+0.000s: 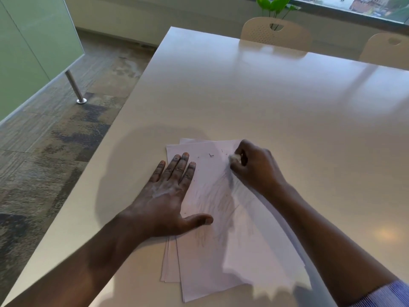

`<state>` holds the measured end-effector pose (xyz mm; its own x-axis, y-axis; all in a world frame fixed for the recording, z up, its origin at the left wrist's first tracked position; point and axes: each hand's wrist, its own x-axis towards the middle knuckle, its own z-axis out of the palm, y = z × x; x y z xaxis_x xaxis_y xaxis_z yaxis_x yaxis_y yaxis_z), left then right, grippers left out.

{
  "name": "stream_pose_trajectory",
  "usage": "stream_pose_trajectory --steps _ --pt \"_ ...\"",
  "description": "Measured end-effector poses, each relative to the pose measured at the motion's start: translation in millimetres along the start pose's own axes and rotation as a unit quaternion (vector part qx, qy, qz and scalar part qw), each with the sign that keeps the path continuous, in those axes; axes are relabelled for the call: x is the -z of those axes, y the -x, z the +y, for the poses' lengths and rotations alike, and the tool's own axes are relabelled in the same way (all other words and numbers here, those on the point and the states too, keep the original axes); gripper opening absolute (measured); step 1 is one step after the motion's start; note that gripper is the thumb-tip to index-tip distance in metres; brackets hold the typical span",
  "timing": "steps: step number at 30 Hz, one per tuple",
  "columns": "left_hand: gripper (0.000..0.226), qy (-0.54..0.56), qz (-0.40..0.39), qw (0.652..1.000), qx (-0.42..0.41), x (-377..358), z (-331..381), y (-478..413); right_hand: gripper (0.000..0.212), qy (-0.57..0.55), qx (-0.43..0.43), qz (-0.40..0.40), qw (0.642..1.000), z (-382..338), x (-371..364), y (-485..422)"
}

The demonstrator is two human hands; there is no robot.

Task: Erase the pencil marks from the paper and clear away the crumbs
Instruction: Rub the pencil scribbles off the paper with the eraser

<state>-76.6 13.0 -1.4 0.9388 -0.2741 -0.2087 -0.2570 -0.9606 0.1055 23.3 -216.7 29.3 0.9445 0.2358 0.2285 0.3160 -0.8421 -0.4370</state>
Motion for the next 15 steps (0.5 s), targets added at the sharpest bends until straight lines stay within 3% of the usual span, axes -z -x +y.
stream_pose_trajectory --steps 6,11,13,15 --pt "0.13 0.008 0.006 1.0 -0.001 -2 -1 -3 0.01 -0.036 0.126 -0.117 0.984 -36 -10 38" --pt "0.13 0.008 0.005 1.0 -0.003 -2 -1 -1 0.015 0.003 -0.022 -0.004 1.0 8 3 -1" --pt "0.129 0.005 0.003 1.0 -0.003 -2 0 0 0.013 -0.008 -0.019 0.007 1.0 -2 1 5" --pt "0.13 0.003 0.007 1.0 -0.002 -2 0 0 0.011 -0.045 0.045 -0.033 0.997 -23 -7 28"
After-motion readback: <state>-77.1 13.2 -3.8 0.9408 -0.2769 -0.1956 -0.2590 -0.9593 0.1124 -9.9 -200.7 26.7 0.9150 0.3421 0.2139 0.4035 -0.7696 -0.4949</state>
